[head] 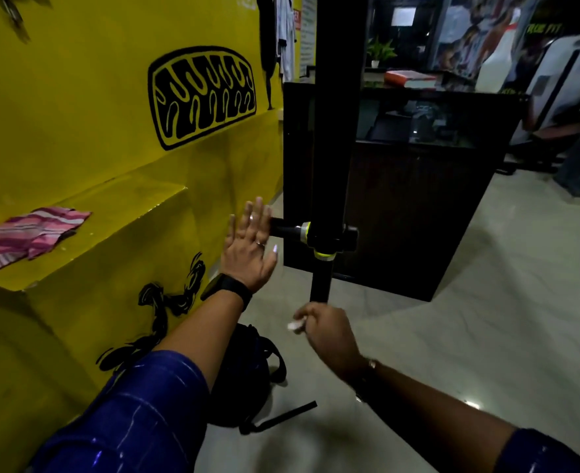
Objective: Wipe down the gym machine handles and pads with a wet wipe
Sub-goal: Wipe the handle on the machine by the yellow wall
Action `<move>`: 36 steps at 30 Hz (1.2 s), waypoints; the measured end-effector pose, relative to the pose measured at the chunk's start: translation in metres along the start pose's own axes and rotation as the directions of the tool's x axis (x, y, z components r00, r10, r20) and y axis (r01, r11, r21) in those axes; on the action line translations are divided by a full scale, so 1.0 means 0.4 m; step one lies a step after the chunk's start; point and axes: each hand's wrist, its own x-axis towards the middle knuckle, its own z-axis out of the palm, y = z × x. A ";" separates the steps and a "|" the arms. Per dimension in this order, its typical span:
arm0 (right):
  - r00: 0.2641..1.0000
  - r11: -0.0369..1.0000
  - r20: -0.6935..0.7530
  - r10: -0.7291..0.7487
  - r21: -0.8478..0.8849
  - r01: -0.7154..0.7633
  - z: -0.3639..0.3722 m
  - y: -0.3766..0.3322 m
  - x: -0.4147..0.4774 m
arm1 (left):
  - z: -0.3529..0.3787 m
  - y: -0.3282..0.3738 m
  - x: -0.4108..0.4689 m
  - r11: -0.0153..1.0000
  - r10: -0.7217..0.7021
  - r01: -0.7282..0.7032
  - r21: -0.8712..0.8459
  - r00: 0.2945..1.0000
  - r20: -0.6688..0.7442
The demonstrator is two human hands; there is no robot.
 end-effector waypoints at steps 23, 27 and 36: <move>0.593 0.315 0.016 -0.805 -0.836 0.449 0.004 -0.278 0.282 | -0.035 -0.023 0.143 -0.293 -0.476 0.624 -0.724 0.562 0.677; 0.629 0.239 0.196 -0.752 -0.809 0.538 0.043 -0.220 0.288 | -0.029 -0.028 0.138 -0.321 -0.469 0.623 -0.714 0.550 0.691; 0.505 -0.224 0.397 -0.766 -0.902 0.369 -0.041 -0.137 0.244 | -0.007 -0.036 0.131 -0.207 -0.494 0.653 -0.729 0.574 0.654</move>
